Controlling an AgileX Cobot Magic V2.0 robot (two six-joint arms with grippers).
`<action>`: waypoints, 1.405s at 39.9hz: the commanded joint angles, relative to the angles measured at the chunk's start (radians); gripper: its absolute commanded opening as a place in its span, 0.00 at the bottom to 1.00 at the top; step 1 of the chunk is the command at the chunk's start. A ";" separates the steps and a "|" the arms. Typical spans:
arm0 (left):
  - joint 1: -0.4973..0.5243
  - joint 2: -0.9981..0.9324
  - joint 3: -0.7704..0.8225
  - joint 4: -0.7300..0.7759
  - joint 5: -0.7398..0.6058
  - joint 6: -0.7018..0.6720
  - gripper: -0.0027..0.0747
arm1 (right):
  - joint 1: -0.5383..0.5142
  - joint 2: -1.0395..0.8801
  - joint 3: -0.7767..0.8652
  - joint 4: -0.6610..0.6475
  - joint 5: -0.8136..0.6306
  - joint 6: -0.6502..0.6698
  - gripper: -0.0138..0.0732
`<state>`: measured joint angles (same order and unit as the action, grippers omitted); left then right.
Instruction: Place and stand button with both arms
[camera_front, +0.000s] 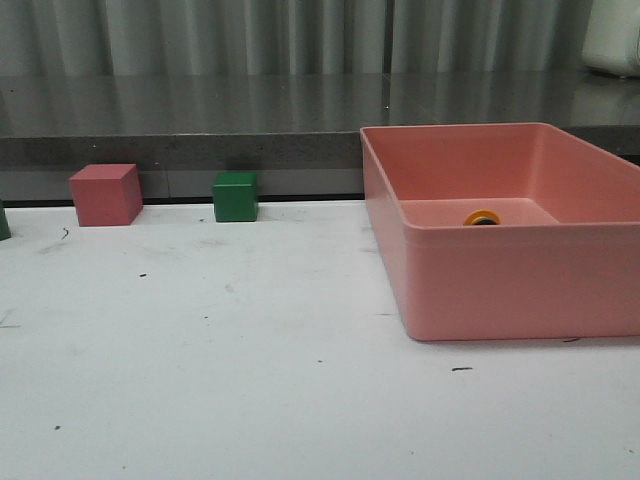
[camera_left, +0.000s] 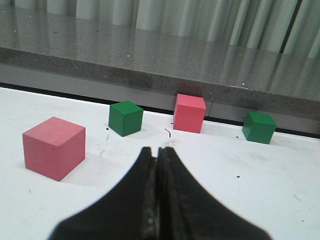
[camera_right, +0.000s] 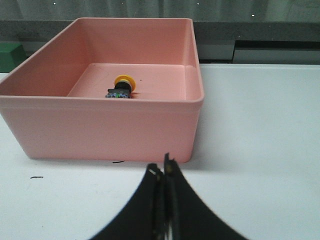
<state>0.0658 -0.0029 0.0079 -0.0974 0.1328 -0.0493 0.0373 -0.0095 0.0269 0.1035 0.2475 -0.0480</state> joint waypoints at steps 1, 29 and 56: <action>-0.001 -0.022 0.015 -0.008 -0.083 0.001 0.01 | -0.006 -0.019 -0.002 0.003 -0.075 -0.008 0.08; -0.001 -0.022 0.015 -0.011 -0.183 0.001 0.01 | -0.006 -0.019 -0.002 0.003 -0.127 -0.008 0.08; -0.001 0.378 -0.382 0.018 -0.025 0.001 0.01 | -0.006 0.373 -0.478 0.046 -0.029 -0.007 0.08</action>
<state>0.0658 0.2906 -0.3012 -0.0903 0.1681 -0.0493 0.0373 0.2518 -0.3657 0.1382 0.2724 -0.0480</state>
